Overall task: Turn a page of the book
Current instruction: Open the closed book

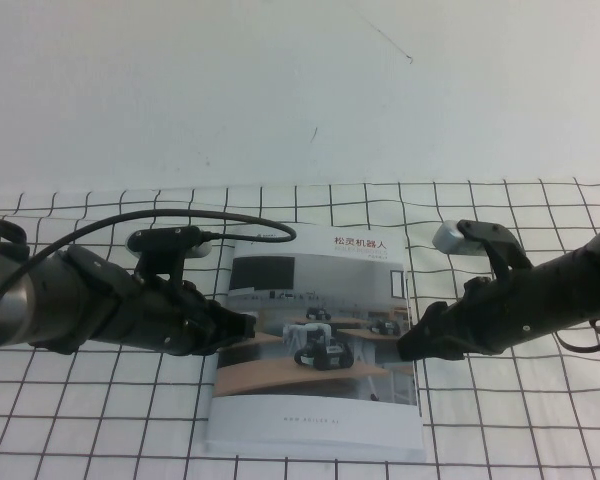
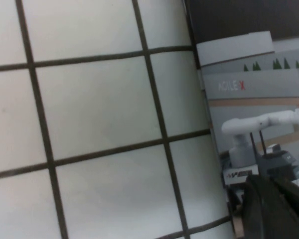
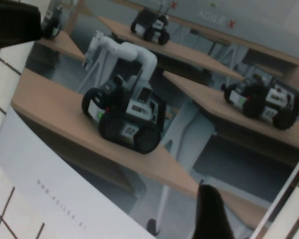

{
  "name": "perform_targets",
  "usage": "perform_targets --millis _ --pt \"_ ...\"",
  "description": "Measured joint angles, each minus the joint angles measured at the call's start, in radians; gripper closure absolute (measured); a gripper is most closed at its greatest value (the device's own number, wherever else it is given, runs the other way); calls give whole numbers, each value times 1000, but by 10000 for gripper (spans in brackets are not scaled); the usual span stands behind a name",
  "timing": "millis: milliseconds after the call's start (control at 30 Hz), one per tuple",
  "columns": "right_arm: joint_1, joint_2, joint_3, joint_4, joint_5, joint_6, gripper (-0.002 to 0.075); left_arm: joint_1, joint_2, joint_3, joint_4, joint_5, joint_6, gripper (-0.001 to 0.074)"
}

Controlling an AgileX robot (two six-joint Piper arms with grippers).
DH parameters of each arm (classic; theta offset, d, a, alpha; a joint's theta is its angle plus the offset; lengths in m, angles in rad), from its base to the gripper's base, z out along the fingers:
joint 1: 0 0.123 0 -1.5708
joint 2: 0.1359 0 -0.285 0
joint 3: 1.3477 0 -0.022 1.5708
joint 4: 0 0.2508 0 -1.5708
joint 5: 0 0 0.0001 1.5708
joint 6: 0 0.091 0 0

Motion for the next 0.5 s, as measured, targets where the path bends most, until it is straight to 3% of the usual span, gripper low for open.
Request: perform_targets --millis 500 --pt "0 16 0 52 12 -18 314 0 11 -1 -11 2 5 738"
